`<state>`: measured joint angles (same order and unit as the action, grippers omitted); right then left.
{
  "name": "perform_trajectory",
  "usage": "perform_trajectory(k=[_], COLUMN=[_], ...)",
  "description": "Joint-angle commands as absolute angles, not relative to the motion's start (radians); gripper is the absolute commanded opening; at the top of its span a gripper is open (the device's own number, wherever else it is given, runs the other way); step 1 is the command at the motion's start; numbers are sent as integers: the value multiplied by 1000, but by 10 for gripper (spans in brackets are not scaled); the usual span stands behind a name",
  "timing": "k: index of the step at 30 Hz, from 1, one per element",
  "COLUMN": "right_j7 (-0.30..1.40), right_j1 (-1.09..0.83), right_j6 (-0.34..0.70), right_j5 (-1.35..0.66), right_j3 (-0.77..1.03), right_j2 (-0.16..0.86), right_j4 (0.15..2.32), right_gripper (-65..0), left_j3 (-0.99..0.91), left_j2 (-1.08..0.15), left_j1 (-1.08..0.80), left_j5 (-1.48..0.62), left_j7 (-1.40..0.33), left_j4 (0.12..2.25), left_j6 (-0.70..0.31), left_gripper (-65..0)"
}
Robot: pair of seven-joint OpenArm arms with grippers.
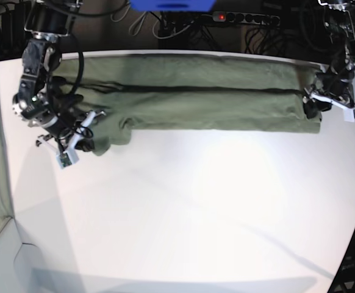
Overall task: Layout the t-shirt on the table in an organized manner, then fold the t-shirt properly
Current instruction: 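Release the strip end with the right gripper and regrasp it nearer the fold, then regrasp the strip end with the left gripper and pull it inward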
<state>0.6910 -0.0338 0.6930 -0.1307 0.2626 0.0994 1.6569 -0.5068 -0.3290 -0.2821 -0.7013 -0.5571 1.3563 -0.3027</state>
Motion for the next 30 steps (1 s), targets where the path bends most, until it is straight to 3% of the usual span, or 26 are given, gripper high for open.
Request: perform_trajectory(k=[1,6,12,23,30], right_j7=[670,667,659,653,536], right_j1=[-45,-202,-321,-348,-312], right_j6=[698,698,698,698,698], right_j5=[-148,-148,-148,-150,-148], right_j3=[263,282,398,426,423], right_j2=[96,74,28,33,39], right_j4=[1718,1919,1985,1848,1679], right_gripper=[-650,-650,-650,-650,-650], left_j3=[-507,-509,-509,-506,-507], left_j2=[-335,-335,-335,-338,-344], left_j1=[-285,-285,-283,-285,-300], left_j5=[-699,-699,-699,-699,-699], left_j7=[-582,-582,-582,-584,-585], left_j4=[1362,1362,1362,1362,1362], left_j6=[-297,-297,-297,-297,-297], left_gripper=[-313,-313,-313,-312,-312])
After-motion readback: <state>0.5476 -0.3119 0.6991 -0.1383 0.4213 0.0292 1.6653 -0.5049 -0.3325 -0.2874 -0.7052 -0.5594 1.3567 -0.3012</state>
